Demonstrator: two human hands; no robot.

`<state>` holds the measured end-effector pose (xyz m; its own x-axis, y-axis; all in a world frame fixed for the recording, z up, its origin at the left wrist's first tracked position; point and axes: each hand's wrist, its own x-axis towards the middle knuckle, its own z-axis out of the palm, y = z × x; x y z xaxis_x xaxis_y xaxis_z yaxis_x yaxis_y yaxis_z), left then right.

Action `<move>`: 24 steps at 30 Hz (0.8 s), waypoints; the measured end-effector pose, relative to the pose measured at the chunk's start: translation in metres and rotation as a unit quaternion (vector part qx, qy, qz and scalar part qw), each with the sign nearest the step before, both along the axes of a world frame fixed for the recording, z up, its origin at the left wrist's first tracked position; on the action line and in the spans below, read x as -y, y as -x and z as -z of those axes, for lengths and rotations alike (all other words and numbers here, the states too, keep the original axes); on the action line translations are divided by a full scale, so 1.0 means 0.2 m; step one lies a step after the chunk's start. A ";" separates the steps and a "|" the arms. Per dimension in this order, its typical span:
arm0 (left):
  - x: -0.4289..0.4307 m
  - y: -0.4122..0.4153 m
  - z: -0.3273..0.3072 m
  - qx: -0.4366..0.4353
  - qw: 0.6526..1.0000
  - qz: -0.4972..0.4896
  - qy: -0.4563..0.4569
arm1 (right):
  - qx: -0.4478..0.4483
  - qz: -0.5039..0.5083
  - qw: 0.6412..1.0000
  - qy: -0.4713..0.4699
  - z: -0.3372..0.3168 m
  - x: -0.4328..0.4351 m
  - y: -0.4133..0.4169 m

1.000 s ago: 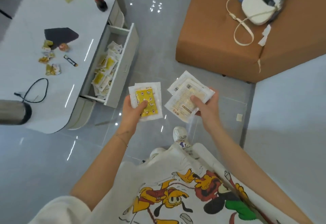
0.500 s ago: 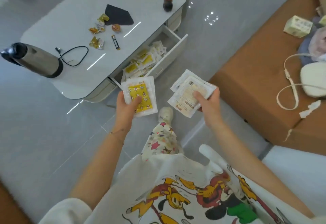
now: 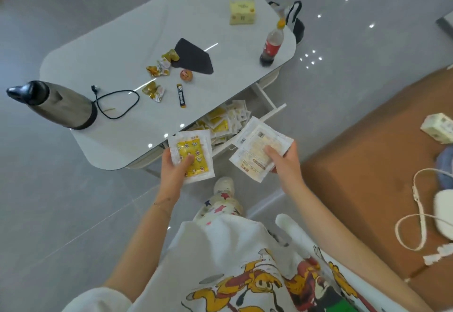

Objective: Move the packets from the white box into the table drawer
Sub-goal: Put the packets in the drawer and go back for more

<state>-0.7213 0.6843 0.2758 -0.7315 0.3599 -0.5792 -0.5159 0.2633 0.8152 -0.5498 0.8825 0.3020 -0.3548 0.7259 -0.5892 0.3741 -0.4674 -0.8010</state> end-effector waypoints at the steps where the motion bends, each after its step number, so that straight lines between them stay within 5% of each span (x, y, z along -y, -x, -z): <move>1: -0.04 0.04 0.01 0.003 1.000 -0.003 0.000 | 0.000 0.001 1.000 0.010 0.01 -0.06 0.05; 12: -0.41 0.34 0.51 0.092 0.992 -0.058 0.059 | 0.083 -0.062 0.995 0.011 0.56 -0.61 0.57; 24: -0.69 0.54 1.97 0.131 0.971 -0.100 0.172 | 0.146 0.037 0.985 0.085 2.19 -1.12 1.02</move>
